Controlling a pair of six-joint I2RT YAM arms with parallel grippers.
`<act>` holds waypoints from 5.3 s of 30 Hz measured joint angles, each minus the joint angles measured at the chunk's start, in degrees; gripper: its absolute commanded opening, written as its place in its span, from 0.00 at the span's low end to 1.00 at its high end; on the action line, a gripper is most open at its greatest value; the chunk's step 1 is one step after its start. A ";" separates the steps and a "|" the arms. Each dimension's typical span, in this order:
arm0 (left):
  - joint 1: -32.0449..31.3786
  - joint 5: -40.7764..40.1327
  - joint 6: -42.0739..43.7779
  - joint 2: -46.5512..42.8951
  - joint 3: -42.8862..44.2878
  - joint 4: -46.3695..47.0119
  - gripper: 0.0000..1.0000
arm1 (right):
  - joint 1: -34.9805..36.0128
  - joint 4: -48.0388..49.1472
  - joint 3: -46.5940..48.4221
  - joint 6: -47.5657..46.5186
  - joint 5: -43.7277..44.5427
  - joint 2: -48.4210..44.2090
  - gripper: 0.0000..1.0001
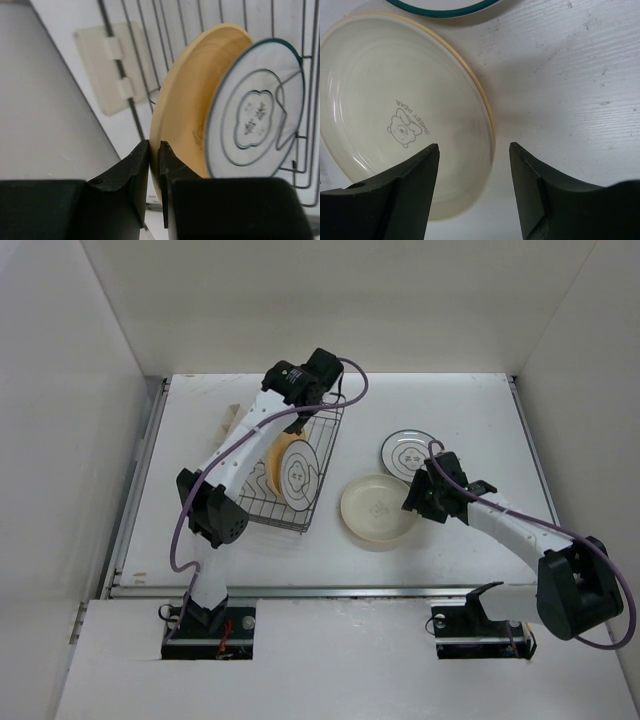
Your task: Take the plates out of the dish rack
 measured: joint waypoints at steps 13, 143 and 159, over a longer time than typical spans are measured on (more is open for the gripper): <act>-7.10 -24.28 14.43 -1.77 0.37 17.88 0.00 | 0.00 -0.07 0.00 0.00 0.61 -0.98 0.64; 36.79 30.03 -10.51 -13.94 -46.34 15.65 0.00 | 1.07 5.18 -5.38 5.16 5.22 -9.73 0.38; 37.16 29.70 -12.11 -16.61 -42.80 13.66 1.00 | 1.09 4.59 -4.81 5.11 4.61 -9.73 0.42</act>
